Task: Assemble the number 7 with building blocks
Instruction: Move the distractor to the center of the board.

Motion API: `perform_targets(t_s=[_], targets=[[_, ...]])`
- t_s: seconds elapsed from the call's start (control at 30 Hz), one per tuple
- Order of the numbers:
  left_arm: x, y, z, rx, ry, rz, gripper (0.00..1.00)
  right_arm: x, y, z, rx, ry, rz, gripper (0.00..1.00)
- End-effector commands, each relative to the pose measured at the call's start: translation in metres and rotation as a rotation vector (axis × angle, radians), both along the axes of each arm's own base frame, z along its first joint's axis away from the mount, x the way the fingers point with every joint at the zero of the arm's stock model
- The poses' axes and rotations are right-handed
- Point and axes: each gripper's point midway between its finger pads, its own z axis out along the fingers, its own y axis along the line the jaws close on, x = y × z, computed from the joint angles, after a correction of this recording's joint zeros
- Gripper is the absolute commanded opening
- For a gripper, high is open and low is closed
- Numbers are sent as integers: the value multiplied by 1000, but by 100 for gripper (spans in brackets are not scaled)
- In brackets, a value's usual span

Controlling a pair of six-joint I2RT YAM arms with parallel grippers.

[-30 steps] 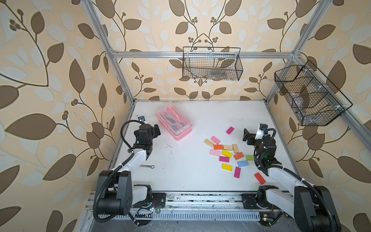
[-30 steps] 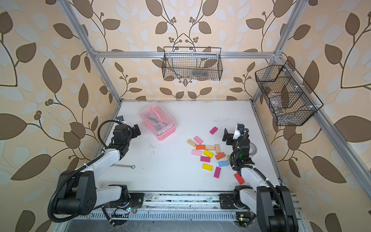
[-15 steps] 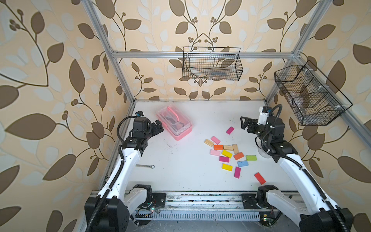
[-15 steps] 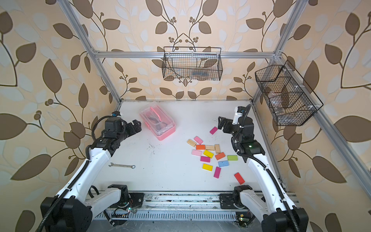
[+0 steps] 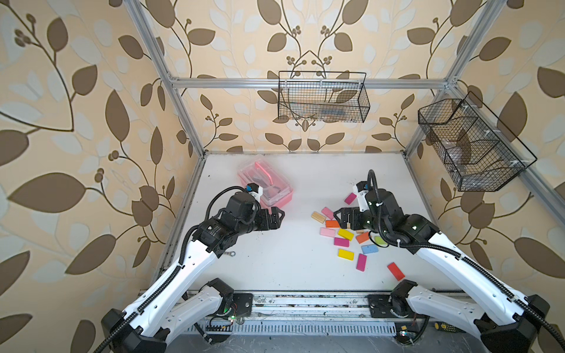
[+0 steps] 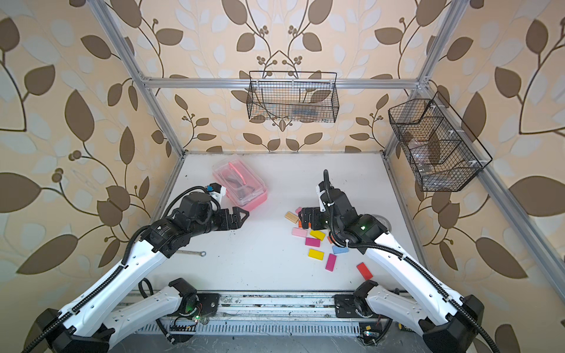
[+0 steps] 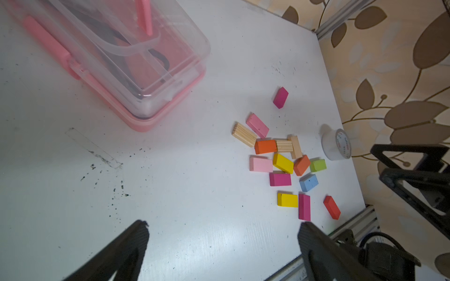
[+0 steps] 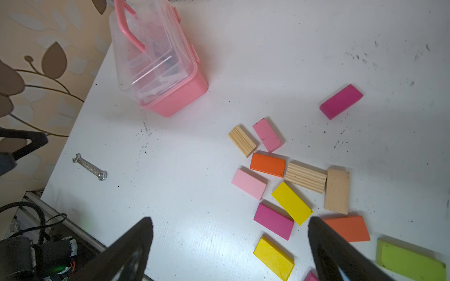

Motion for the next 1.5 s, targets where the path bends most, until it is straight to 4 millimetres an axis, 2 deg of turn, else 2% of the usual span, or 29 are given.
perform_targets(t_s=[0.0,0.17,0.5,0.53,0.7,0.83,0.93,1.0,1.13,1.27,1.37,1.47], targets=[[3,-9,-10,30,30,-17,99,3,-7,-21,-7,67,-29,100],[17,-30,-21,47,48,-99,99,19,-17,-38,23,133,-13,100],[57,-81,-39,117,104,-247,98,53,-54,-86,24,274,-63,94],[63,-87,-50,144,128,-256,98,56,-54,-89,35,283,-69,93],[77,-108,-67,216,162,-319,95,65,-51,-103,49,321,-71,92],[84,-116,-81,256,195,-338,91,68,-49,-117,49,364,-70,90],[87,-121,-92,266,222,-340,89,73,-45,-121,72,365,-67,88],[87,-120,-98,273,239,-323,89,74,-36,-124,59,380,-36,85],[87,-112,-107,297,261,-285,89,83,-17,-124,-90,358,24,84],[91,-107,-119,288,302,-242,87,92,-1,-116,-87,330,39,84],[83,-89,-121,328,314,-183,85,94,0,-107,-91,309,32,84],[75,-47,-120,323,305,-60,86,92,1,-107,-85,310,42,84]])
